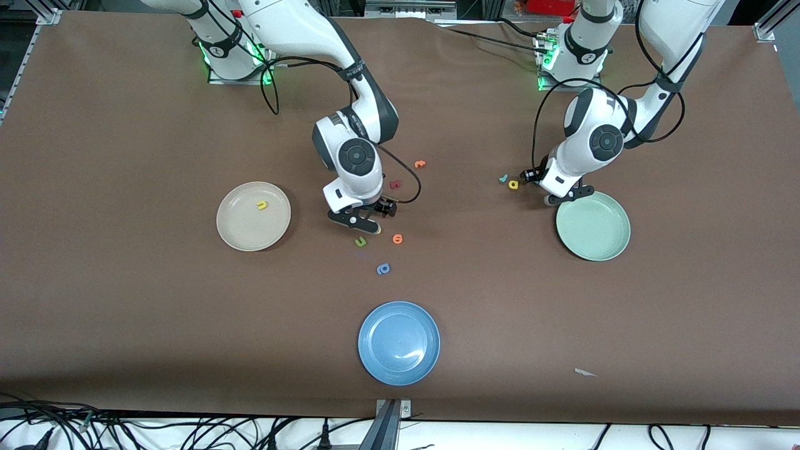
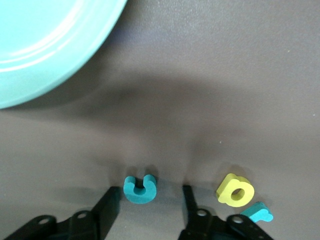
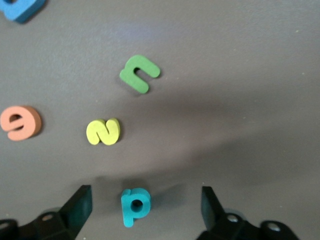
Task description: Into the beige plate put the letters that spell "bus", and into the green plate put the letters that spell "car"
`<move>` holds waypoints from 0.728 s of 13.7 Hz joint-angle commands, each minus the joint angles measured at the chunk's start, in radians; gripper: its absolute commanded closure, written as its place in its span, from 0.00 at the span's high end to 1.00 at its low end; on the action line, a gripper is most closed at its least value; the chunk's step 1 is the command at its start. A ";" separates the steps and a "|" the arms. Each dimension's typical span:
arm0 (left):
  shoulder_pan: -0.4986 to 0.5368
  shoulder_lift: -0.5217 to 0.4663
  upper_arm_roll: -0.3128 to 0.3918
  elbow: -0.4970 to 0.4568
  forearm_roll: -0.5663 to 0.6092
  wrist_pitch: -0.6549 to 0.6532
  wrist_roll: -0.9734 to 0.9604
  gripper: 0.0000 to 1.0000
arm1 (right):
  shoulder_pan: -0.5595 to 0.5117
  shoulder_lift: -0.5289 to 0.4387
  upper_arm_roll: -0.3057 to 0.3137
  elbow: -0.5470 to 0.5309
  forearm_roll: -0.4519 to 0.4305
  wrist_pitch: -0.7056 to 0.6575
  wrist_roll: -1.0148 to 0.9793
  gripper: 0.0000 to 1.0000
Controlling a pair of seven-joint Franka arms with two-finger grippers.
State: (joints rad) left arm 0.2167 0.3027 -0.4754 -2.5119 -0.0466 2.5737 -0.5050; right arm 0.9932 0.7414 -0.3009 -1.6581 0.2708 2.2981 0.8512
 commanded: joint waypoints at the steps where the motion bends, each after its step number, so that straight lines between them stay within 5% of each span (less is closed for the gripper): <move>1: 0.009 0.015 -0.003 -0.002 -0.004 0.020 0.028 0.27 | 0.012 0.015 -0.010 0.021 -0.007 0.036 -0.011 0.65; 7: 0.010 0.004 -0.005 0.002 -0.004 0.019 0.028 0.17 | 0.012 0.016 0.028 0.003 -0.007 0.038 -0.021 0.58; 10: 0.010 -0.029 -0.006 0.111 -0.004 -0.120 0.020 0.15 | 0.013 0.015 0.028 -0.019 -0.008 0.035 -0.041 0.56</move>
State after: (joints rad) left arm 0.2203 0.2966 -0.4814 -2.4778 -0.0466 2.5600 -0.5043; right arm 1.0009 0.7525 -0.2698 -1.6648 0.2707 2.3310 0.8311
